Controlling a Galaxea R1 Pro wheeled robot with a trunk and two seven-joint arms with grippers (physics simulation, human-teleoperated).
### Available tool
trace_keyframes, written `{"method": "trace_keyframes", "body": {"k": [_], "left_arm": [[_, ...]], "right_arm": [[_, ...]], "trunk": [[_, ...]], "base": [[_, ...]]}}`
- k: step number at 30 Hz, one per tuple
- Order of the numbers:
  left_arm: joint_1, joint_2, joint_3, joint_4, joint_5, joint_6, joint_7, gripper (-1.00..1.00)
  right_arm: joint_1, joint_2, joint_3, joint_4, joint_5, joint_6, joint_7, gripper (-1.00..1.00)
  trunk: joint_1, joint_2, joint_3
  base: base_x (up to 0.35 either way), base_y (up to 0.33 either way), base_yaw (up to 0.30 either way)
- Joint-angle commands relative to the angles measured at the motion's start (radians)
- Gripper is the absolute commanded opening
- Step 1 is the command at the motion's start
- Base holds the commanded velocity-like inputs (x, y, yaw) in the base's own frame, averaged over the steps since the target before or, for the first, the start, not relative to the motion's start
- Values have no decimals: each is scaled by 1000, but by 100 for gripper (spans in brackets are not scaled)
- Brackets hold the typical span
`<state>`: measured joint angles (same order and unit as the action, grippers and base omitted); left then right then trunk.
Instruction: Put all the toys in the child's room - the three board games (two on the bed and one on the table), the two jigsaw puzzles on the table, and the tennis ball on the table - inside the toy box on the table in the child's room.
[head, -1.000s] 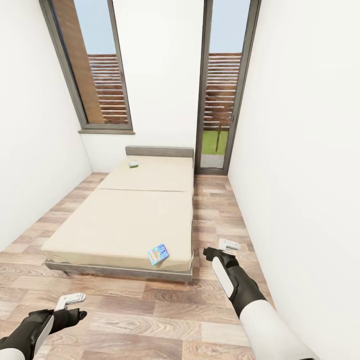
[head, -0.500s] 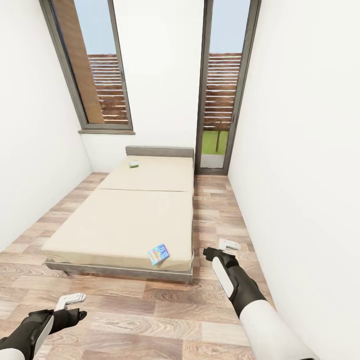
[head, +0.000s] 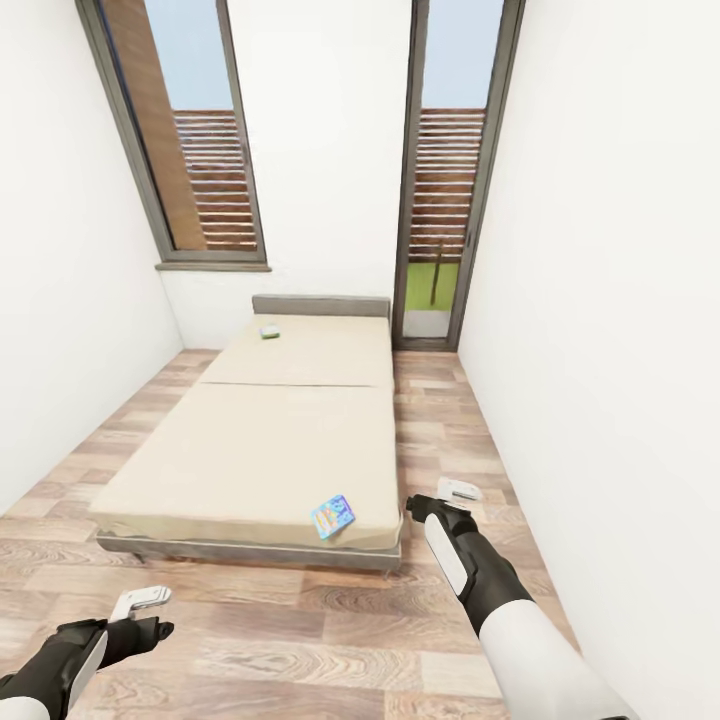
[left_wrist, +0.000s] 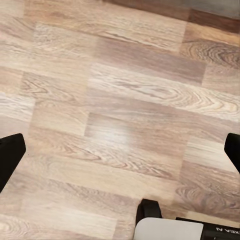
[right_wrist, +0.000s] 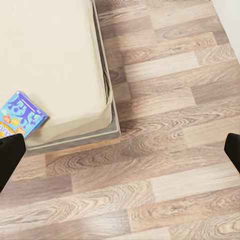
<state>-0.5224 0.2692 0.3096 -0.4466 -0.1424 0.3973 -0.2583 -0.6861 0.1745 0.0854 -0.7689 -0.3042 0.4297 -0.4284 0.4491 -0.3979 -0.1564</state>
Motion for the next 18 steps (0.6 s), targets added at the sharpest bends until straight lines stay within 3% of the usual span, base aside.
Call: {"method": "trace_keyframes", "body": {"k": [1,7,18], "left_arm": [[-1,-1,8,-2,-11,5,-9,100],[-1,-1,8,-2,-12,5,-9,100],[-1,-1,8,-2,-12,-13,-10,100]], "right_arm": [[-1,0,3,-1,-9,3,-9,100],[-1,0,5,-1,-8,3,-9,100],[-1,0,8,-2,-7,3,-9,100]], "trunk": [[1,-2,-1],[1,-2,2],[1,-2,2]], "base": [[153,269,-155],[160,200,-98],[49,67,-4]]}}
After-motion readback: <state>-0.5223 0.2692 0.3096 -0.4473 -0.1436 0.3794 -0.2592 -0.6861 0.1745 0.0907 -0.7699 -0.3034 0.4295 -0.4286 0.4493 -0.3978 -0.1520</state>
